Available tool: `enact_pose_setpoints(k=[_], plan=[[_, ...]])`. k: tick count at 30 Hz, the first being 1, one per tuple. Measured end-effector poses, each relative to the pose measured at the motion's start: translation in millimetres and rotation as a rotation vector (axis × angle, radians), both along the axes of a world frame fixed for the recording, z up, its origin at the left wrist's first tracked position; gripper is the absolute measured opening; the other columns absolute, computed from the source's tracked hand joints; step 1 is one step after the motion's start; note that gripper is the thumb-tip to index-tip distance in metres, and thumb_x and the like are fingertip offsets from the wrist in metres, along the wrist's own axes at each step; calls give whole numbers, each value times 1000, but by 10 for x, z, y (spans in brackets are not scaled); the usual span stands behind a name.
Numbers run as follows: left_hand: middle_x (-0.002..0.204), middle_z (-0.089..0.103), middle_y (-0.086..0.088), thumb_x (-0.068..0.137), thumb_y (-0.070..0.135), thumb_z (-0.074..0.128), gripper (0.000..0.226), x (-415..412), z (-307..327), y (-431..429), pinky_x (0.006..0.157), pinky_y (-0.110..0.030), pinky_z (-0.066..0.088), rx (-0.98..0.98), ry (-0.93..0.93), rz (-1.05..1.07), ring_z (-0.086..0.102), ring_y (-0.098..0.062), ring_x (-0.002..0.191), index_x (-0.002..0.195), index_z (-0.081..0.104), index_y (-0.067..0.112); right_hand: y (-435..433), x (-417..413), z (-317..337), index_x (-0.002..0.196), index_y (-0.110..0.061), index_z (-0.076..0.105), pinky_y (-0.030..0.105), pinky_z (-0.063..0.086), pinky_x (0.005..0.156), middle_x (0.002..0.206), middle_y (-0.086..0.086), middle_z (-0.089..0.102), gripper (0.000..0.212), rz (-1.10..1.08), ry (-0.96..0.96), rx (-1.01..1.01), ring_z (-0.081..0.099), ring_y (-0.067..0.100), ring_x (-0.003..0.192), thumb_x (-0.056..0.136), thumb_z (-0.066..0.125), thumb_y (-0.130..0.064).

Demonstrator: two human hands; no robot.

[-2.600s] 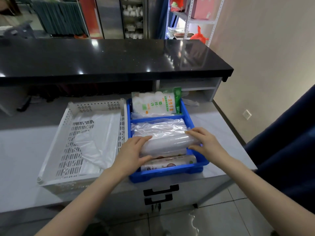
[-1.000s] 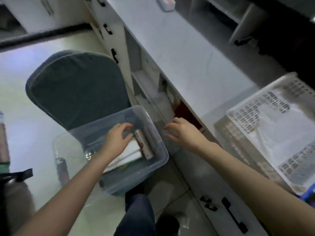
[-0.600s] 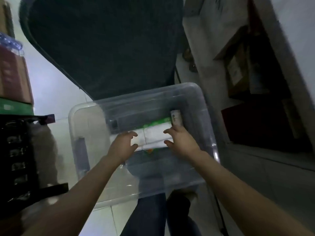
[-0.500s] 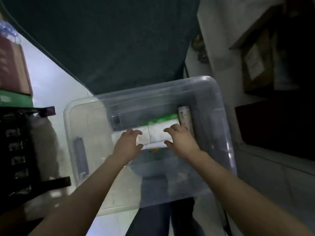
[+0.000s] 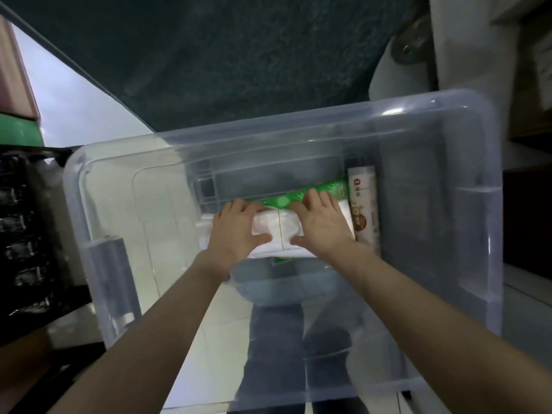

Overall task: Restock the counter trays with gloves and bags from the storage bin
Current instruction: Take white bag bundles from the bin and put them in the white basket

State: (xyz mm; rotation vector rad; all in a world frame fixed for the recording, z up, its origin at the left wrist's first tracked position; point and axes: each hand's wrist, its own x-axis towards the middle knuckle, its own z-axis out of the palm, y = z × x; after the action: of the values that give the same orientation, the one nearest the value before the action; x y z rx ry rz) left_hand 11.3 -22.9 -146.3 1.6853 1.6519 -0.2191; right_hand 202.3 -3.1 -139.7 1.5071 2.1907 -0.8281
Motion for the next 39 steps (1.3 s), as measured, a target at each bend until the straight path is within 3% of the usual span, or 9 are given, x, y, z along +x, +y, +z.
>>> enact_pose_setpoints(k=[5, 8, 12, 15, 22, 27, 31, 34, 39], plan=[[109, 60, -10, 96, 31, 48, 27, -1, 28, 23, 87, -40, 46, -80, -161, 63, 58, -30, 102, 111, 64, 14, -109, 26, 78, 113, -15, 48, 33, 32, 89, 117, 6, 48, 44, -35, 71, -85, 45, 27, 109, 73, 68, -16], [118, 51, -11, 92, 24, 56, 29, 42, 16, 1, 86, -42, 47, -89, -83, -2, 57, -31, 101, 119, 59, 14, -291, 75, 125, 110, -15, 50, 35, 34, 85, 112, 5, 54, 39, -41, 86, -50, 49, 28, 107, 73, 59, -5], [119, 47, -5, 75, 38, 72, 56, 148, -25, -39, 89, -35, 38, 25, 138, -203, 45, -26, 111, 125, 52, 25, -511, 116, 127, 122, -20, 54, 36, 36, 88, 118, 7, 53, 42, -10, 78, -99, 48, 28, 111, 81, 58, -11], [122, 49, -3, 75, 35, 70, 50, 233, -52, -24, 88, -35, 32, 14, 218, -241, 43, -26, 114, 119, 51, 22, -605, 137, 144, 122, -19, 56, 37, 37, 90, 121, 9, 50, 36, -23, 58, -149, 46, 29, 114, 86, 56, -15], [97, 66, -13, 82, 22, 61, 25, 212, 178, -94, 68, -38, 43, -129, 48, -243, 61, -37, 87, 101, 43, 18, -750, 256, 501, 116, -22, 53, 35, 30, 87, 114, 2, 61, 31, -117, 48, -84, 51, 26, 110, 86, 52, -14], [94, 68, -12, 79, 25, 67, 29, 182, 673, 40, 62, -34, 39, 29, -42, -188, 62, -35, 84, 102, 49, 24, -753, 503, 971, 116, -22, 54, 36, 32, 87, 112, 1, 62, 34, -174, 66, 47, 52, 26, 109, 83, 53, -11], [103, 70, -10, 82, 24, 69, 34, 270, 1208, 257, 74, -40, 51, 137, -113, -169, 64, -34, 92, 113, 58, 24, -805, 679, 1455, 112, -24, 57, 35, 32, 84, 111, 0, 64, 29, -238, 138, 155, 55, 24, 108, 85, 55, -16], [100, 70, -5, 80, 22, 72, 30, 345, 1688, 371, 76, -41, 50, 202, -208, -94, 63, -30, 90, 107, 60, 24, -870, 789, 1903, 109, -23, 60, 38, 38, 79, 106, 2, 67, 27, -310, 193, 232, 58, 27, 102, 82, 60, -19], [95, 67, 6, 77, 19, 72, 27, 507, 2573, 363, 76, -34, 46, 312, -383, -13, 60, -17, 88, 99, 59, 28, -1164, 1109, 2709, 112, -29, 57, 36, 36, 79, 110, -6, 65, 27, -448, 186, 351, 57, 21, 103, 85, 56, -25]])
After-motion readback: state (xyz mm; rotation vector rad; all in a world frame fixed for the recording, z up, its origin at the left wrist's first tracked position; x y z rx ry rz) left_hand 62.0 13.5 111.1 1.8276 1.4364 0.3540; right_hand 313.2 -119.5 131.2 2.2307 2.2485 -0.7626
